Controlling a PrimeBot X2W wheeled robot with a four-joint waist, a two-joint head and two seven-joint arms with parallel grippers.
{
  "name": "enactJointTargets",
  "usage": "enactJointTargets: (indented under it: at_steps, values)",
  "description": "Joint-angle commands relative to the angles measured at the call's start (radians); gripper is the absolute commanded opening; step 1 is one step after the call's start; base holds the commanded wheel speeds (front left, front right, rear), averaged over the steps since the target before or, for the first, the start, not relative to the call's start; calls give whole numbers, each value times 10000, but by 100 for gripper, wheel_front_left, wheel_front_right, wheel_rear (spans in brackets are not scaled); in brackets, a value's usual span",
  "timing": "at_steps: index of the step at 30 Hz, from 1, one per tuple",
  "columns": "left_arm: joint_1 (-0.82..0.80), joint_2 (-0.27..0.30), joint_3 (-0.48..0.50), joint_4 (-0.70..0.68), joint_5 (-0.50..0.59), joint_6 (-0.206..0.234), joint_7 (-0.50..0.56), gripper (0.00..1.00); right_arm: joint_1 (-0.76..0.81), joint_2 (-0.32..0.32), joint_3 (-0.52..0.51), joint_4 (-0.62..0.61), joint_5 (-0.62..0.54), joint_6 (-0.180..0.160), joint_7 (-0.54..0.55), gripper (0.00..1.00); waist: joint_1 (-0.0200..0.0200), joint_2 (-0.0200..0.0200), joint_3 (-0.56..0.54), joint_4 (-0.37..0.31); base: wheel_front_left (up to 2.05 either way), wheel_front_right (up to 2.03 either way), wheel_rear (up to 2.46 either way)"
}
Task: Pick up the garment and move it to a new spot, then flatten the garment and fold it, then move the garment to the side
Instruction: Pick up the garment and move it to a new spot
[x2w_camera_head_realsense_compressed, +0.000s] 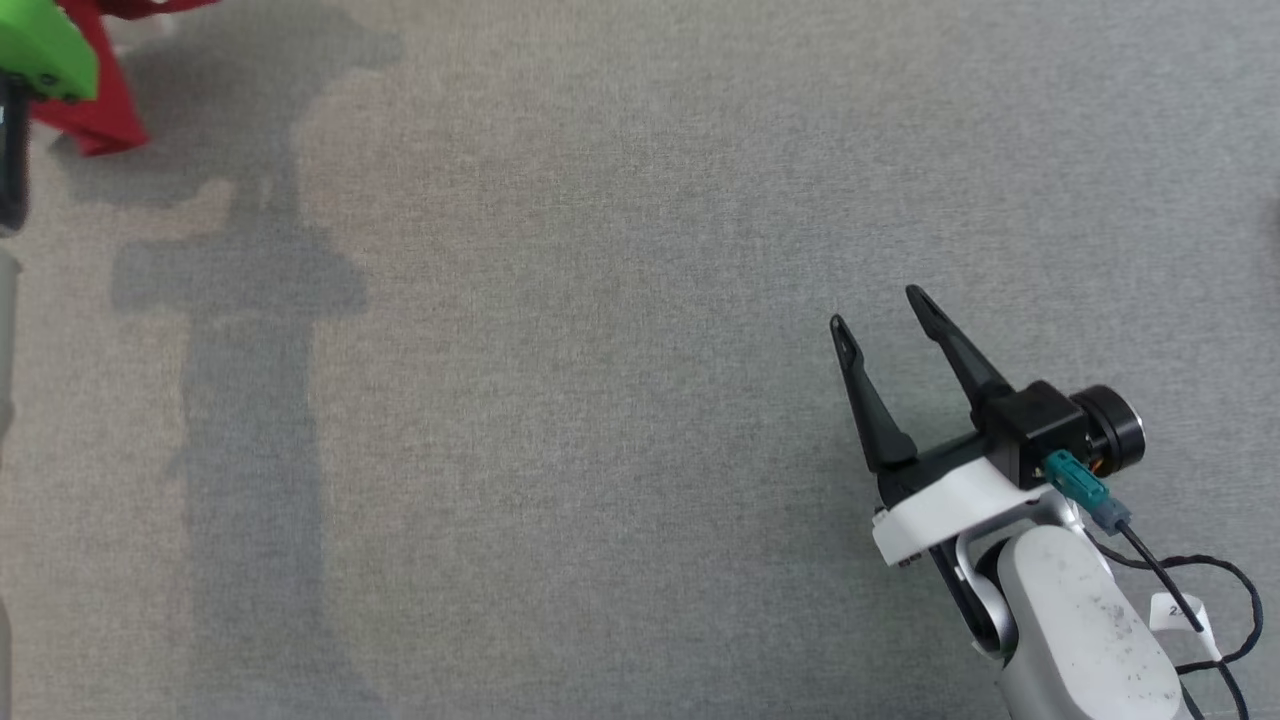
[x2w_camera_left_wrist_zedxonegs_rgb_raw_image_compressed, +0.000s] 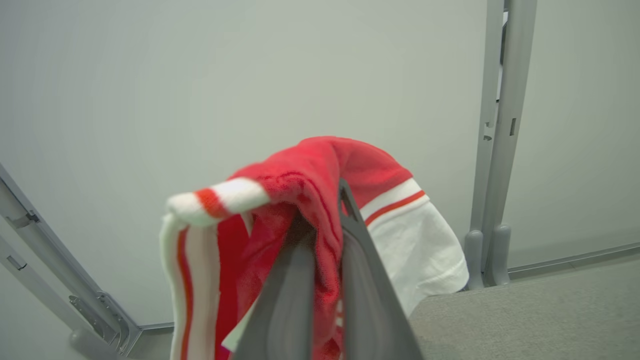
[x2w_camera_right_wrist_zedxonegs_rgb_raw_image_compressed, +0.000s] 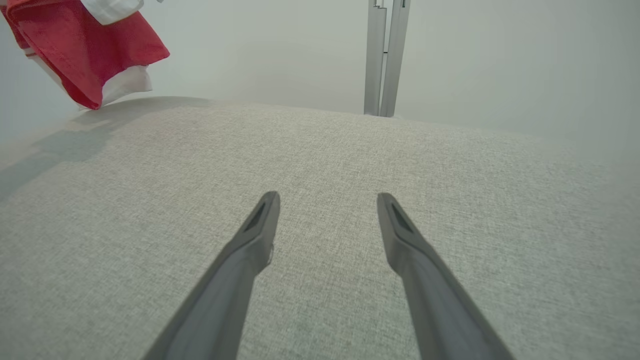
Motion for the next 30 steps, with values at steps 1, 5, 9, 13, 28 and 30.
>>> enactJointTargets:
  at_steps: [1, 5, 9, 13, 28, 30]
  values:
    - [176, -86, -304, -287, -106, -25, 99, 0, 330, -35, -13, 61, 114, -16, -44, 100, 0, -1, -1444, -665, 0, 0, 0]
    - [375, -315, -1358, -1360, -548, -25, 510, 0, 809, -33, -163, 130, 331, -16, -46, 100, 0, -1, -2278, -1082, 0, 0, 0]
    - [457, -790, -2108, -2423, -1188, -23, 877, 0, 1269, -35, -499, 152, 423, -16, -47, 100, 0, -1, -2813, -1413, 0, 0, 0]
    - [886, -1419, -2629, -3453, -1885, -19, 1063, 0, 1627, -33, -879, 61, 424, -16, -48, 100, 0, -1, -3023, -1630, 0, 0, 0]
    - [4850, -2581, -4163, -1800, -2172, 378, -44, 0, 1425, -32, -1393, -328, 359, -16, -49, 100, 0, -1, -2260, -1872, 0, 0, 0]
    - [5016, -2544, -4345, -1267, -1922, 462, -211, 0, 1385, -32, -1373, -325, 355, -16, -49, 100, 0, -1, -2132, -1827, 0, 0, 0]
